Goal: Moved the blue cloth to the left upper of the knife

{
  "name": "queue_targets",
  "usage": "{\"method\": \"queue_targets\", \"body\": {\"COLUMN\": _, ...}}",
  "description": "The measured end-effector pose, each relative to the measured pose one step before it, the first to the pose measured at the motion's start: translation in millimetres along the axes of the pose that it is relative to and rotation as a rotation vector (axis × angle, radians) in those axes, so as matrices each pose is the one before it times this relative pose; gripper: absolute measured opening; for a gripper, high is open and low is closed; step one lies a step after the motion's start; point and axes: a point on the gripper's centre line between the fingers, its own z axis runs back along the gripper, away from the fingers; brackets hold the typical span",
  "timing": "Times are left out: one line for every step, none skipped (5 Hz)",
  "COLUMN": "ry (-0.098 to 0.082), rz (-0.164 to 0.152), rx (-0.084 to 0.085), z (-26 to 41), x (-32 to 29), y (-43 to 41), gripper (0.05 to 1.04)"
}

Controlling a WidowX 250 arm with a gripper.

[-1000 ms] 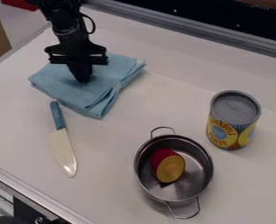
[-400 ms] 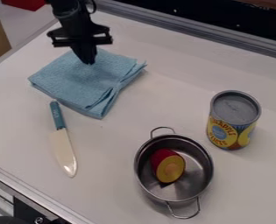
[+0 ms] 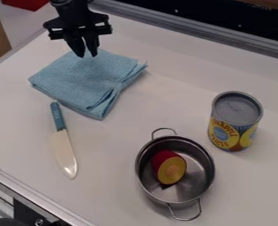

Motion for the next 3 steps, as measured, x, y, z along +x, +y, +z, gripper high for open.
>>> {"method": "queue_targets", "body": {"ry": -0.0441, "rz": -0.0112, "rx": 0.0391, "z": 6.99, "x": -2.33, "y": -13.6, "gripper": 0.737}}
{"method": "queue_targets", "body": {"ry": 0.0199, "rz": -0.0311, "rx": -0.006, "z": 8.86, "x": -10.13, "y": -35.27, "gripper": 0.982}}
{"method": "queue_targets", "body": {"ry": 0.0117, "rz": 0.0141, "rx": 0.0292, "z": 2.09, "x": -9.26, "y": -33.19, "gripper": 0.999}}
